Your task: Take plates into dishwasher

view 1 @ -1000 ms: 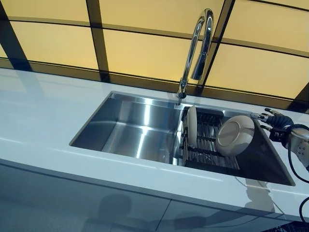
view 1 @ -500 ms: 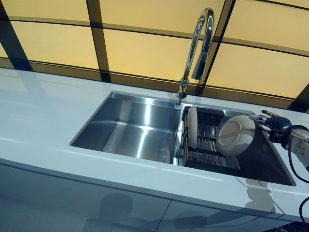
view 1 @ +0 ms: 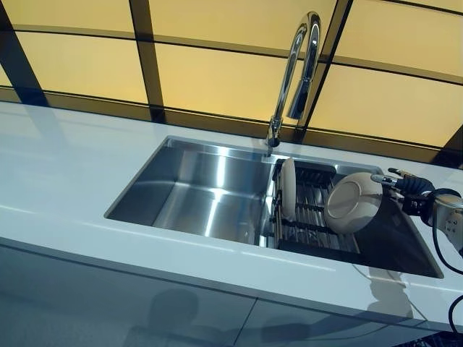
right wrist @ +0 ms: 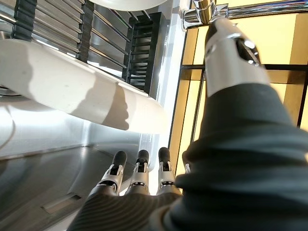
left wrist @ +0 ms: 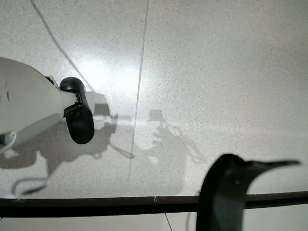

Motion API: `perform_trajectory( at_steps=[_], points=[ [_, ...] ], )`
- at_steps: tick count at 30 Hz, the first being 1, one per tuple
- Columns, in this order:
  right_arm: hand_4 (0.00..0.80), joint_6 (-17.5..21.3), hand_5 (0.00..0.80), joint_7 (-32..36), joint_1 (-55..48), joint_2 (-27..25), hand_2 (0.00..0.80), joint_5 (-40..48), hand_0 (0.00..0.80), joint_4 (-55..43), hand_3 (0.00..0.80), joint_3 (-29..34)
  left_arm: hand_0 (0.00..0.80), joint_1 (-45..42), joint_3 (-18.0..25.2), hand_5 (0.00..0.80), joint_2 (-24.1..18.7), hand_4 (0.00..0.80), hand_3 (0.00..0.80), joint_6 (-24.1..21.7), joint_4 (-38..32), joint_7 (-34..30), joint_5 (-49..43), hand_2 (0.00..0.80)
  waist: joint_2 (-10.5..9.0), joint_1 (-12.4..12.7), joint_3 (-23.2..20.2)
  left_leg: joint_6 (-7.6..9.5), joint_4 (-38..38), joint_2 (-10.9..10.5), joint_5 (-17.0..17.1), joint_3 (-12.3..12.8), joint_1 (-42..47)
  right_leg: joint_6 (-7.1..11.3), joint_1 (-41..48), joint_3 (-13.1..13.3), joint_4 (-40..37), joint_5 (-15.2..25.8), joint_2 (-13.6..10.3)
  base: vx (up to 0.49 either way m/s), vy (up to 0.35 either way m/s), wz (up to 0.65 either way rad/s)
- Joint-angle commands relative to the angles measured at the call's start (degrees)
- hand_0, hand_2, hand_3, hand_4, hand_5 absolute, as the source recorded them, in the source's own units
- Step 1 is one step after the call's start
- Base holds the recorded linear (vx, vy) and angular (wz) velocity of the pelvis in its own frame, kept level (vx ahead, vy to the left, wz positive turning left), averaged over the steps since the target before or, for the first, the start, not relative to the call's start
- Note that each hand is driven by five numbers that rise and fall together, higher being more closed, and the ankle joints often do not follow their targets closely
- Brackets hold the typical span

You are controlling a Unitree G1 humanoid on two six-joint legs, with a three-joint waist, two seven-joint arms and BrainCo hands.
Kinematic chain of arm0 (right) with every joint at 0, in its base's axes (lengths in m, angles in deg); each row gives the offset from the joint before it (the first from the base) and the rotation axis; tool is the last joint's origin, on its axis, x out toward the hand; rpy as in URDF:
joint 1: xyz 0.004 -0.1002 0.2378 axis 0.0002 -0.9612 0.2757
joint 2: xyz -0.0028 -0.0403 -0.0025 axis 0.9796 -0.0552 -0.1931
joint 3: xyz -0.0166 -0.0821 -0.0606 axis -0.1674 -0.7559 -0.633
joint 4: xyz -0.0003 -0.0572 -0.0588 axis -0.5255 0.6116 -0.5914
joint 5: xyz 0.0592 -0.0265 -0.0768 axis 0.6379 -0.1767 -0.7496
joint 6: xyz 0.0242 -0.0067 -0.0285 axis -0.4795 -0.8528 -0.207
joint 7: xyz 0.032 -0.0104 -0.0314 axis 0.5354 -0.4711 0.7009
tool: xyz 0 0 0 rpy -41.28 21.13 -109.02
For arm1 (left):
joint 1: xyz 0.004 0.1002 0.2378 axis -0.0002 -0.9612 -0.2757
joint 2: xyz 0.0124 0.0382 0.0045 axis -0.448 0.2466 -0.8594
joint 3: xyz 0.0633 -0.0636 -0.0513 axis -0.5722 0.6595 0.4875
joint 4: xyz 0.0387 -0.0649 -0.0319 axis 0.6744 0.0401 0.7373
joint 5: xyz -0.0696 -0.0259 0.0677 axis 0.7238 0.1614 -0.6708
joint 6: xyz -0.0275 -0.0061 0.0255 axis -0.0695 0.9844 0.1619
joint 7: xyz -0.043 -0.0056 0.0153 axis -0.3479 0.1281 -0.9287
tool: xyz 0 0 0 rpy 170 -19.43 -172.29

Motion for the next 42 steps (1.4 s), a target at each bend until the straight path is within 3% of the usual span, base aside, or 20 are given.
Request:
perform_trajectory(
  at_steps=[1,19,34,42],
  points=[
    [0.0,1.3,0.0,0.9,2.3,-2.4,0.0,0.3,0.0,-1.0,0.0,-1.3,0.0,1.0,-3.0,0.0,-1.2,0.0,0.0,-0.5,1.7,-0.3,-1.4,0.0,-0.91,1.2,-1.4,-0.42,-0.2,0.2,-4.5,-0.3,1.3,5.33,-0.9,-0.1,0.4,0.3,-2.5,0.0,0.0,0.0],
    [0.0,-1.5,0.0,6.9,0.8,-1.2,0.0,-0.8,0.0,1.4,0.0,-1.1,0.0,1.1,-2.9,0.0,-1.1,0.0,0.0,-1.3,1.8,-0.6,-1.0,0.0,-0.76,1.4,-1.1,-0.47,-0.2,0.3,-4.4,-0.3,1.1,5.32,-1.1,-0.4,0.4,0.4,-2.5,0.0,0.0,0.0],
    [0.0,-4.7,0.0,8.4,0.5,0.2,0.0,-0.7,0.0,0.1,0.0,-1.9,0.0,1.7,-2.7,0.0,-0.9,0.0,0.0,-1.0,1.6,-0.6,-0.8,0.0,-0.91,1.2,-0.6,-0.46,-0.2,0.3,-4.3,-0.1,1.0,5.34,-1.2,-0.3,0.4,0.4,-2.6,0.0,0.0,0.0],
    [0.0,-4.5,0.0,7.9,-0.3,0.9,0.0,-0.1,0.0,-1.8,0.0,-2.3,0.0,1.5,-2.7,0.0,-0.7,0.0,0.0,-1.0,1.6,-0.4,-0.4,0.0,-0.96,1.2,-0.6,-0.52,-0.2,0.3,-4.3,-0.1,1.0,5.31,-1.2,-0.4,0.4,0.5,-2.6,0.0,0.0,0.0]
  ],
)
